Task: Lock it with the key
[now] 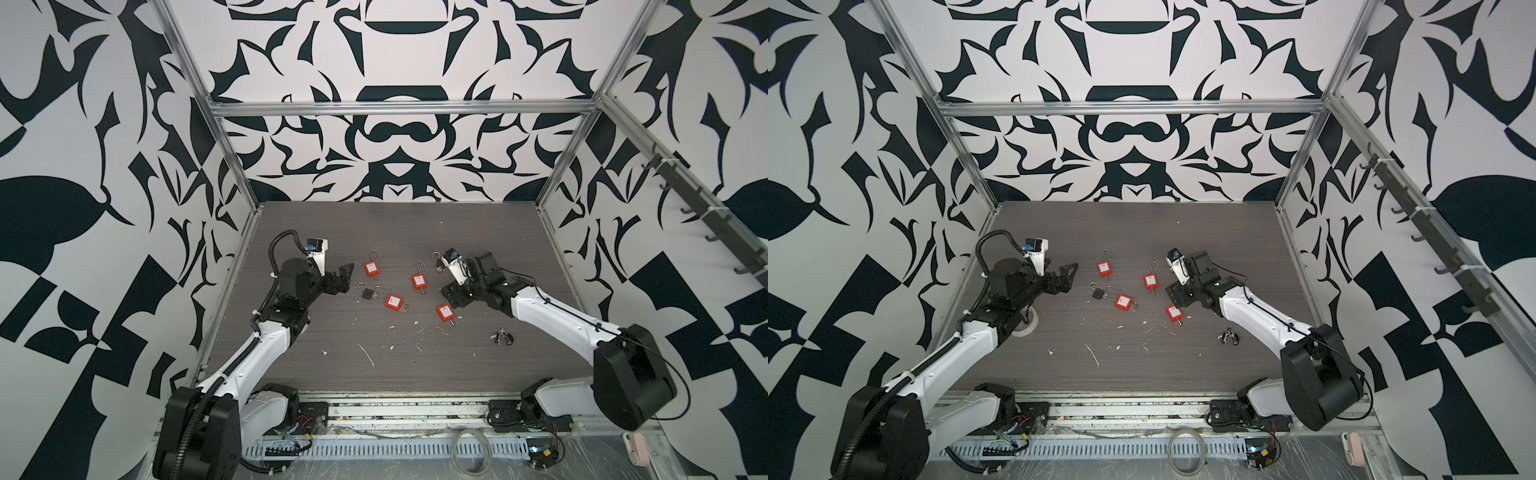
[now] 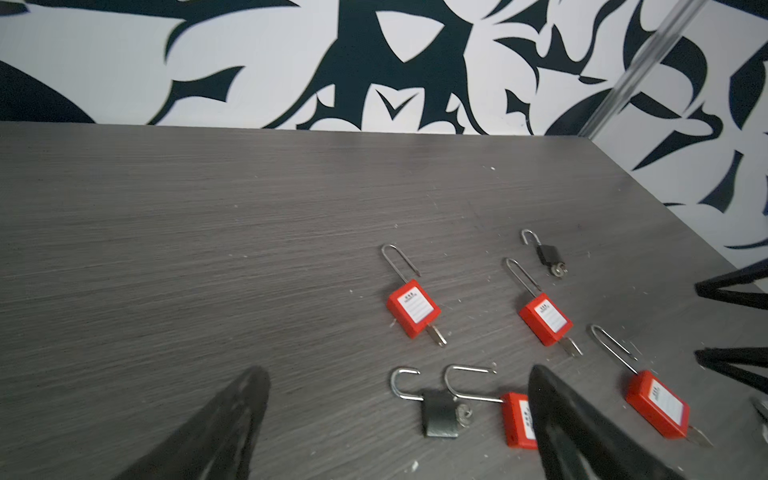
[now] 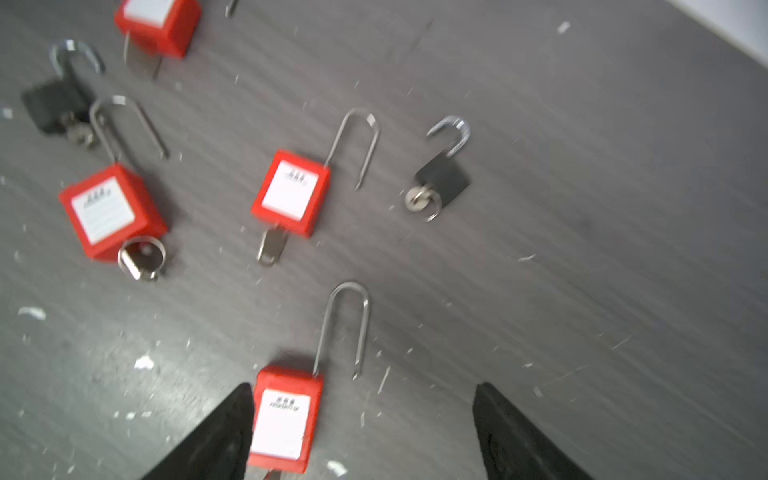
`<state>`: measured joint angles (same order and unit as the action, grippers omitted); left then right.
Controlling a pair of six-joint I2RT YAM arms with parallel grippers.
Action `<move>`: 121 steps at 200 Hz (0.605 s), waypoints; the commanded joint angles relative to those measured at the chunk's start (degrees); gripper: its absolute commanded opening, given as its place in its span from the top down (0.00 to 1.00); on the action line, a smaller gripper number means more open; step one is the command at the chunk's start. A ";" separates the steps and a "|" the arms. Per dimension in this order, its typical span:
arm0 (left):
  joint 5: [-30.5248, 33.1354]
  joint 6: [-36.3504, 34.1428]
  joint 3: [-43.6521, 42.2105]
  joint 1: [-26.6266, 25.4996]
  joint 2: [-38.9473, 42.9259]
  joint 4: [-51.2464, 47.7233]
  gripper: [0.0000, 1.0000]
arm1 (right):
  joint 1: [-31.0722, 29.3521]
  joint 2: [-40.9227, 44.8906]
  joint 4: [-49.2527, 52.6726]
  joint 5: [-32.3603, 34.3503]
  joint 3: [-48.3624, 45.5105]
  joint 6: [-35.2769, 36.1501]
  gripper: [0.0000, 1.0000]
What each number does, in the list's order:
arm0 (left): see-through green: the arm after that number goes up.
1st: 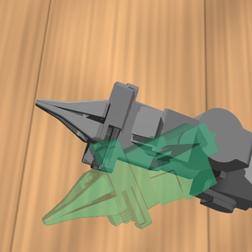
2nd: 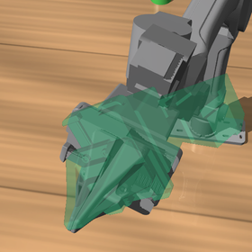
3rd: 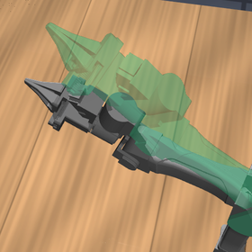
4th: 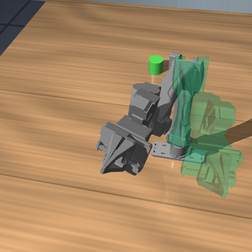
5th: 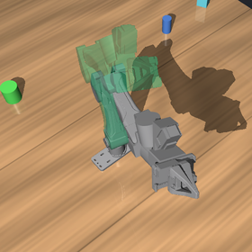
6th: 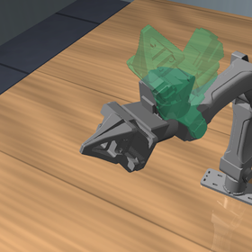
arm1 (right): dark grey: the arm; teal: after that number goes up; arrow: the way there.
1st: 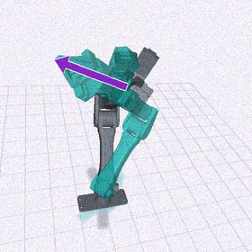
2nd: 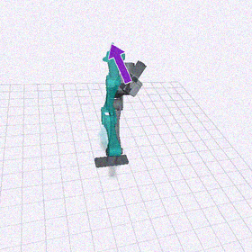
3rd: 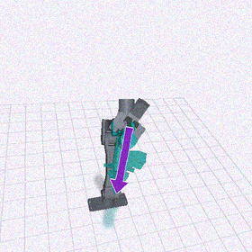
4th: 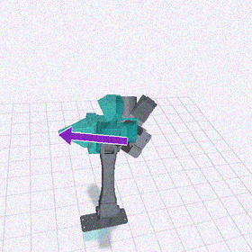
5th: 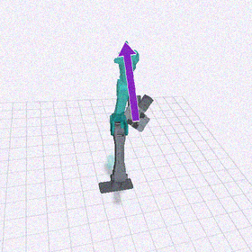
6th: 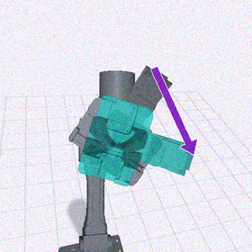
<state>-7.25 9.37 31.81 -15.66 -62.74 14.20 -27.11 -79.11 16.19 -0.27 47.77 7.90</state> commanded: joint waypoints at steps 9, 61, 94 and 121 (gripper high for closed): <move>1.74 1.79 2.45 -2.39 -1.62 -1.71 0.01 | -1.39 -2.74 6.01 0.79 3.17 -0.60 0.17; 0.72 3.63 6.42 -6.61 -4.05 -6.39 0.01 | -2.96 -8.64 9.28 0.58 6.59 -2.22 0.20; 2.35 3.13 7.06 -8.94 -3.86 -8.24 0.01 | -3.59 -11.15 12.51 1.57 8.86 -3.94 0.21; 2.77 3.43 6.71 -9.18 -3.74 -8.32 0.01 | -4.76 -12.18 15.63 1.59 10.34 -7.72 0.23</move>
<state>-5.72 12.01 37.98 -24.71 -66.78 7.57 -30.68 -91.29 27.55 0.49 55.31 4.36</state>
